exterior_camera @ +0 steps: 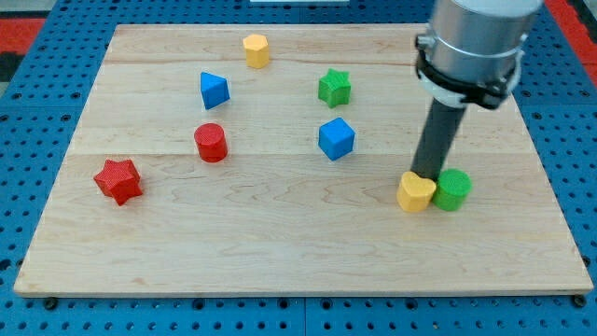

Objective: Move the green circle to the bottom of blue cube

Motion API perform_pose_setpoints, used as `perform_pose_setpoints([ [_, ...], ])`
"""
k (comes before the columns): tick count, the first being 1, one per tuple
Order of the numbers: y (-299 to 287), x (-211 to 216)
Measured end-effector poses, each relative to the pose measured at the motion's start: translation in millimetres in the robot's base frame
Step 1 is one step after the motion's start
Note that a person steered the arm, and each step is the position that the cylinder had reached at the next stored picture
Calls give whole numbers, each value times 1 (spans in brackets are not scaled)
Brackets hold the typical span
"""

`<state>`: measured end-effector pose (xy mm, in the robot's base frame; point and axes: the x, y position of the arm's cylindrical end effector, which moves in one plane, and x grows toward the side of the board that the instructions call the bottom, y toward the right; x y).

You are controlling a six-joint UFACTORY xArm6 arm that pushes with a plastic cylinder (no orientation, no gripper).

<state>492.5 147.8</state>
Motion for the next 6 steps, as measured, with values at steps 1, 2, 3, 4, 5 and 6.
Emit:
perform_pose_setpoints([
  [1,-3,3],
  [2,9,-19],
  [3,62,-21],
  [4,110,9],
  [5,95,65],
  [6,49,44],
])
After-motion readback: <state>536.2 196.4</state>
